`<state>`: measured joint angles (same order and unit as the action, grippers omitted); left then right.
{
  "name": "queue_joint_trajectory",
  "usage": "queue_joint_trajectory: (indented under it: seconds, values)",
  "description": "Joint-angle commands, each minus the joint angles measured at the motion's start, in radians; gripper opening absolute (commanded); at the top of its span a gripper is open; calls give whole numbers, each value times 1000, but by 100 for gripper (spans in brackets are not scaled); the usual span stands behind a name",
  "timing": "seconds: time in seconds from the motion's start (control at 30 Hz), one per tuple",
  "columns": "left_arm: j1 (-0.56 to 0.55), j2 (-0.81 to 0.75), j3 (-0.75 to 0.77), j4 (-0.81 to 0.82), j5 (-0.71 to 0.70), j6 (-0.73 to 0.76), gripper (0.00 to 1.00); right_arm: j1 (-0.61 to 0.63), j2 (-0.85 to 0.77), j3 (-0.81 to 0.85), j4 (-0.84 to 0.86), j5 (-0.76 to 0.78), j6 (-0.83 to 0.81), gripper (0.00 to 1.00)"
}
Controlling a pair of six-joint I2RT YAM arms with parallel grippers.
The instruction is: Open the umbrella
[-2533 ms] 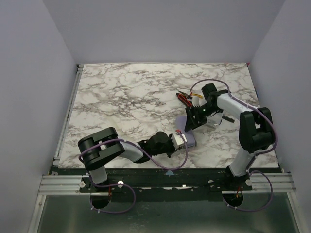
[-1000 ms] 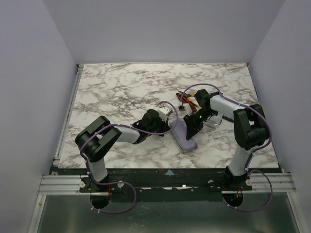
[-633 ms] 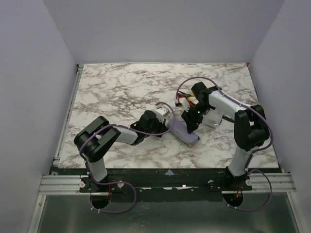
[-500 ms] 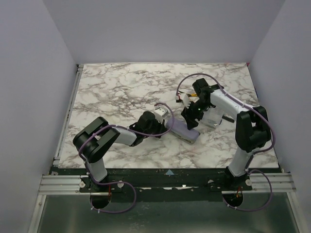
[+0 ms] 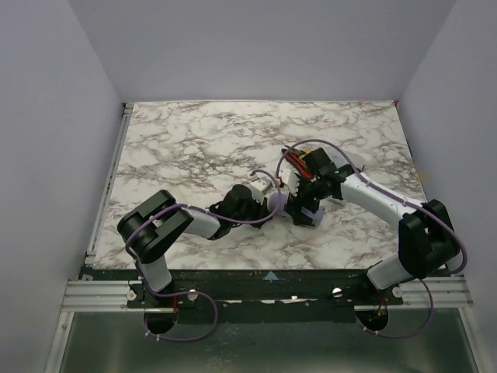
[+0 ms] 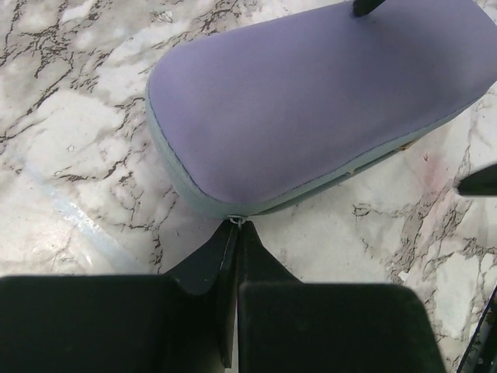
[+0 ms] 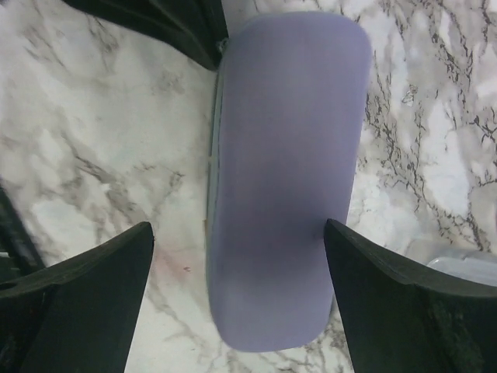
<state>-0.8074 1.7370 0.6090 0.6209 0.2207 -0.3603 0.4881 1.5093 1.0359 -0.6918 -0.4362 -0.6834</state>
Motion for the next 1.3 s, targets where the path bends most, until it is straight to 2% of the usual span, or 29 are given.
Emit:
queue_joint_trajectory:
  seconds: [0.0,0.17,0.3,0.47,0.63,0.9,1.27]
  values:
    - [-6,-14,-18,27,34,-28,0,29,-5,-115,168,141,-17,88]
    - [-5,-33,-32,-12,2,-19,0,29,-10,-192,211,214,-91,66]
    - [0,-56,-43,-33,-17,-3,0,29,-83,-273,237,213,-177,57]
    - [9,-54,-42,-39,-25,51,0,29,-206,-411,249,209,-390,46]
    - [11,-59,-47,-13,11,132,0,29,-308,-485,212,156,-565,42]
    - [9,-57,-25,27,104,317,0,28,-458,-572,109,2,-908,41]
    - [-24,-65,-38,34,295,500,0,29,-417,-525,-34,-156,-1210,40]
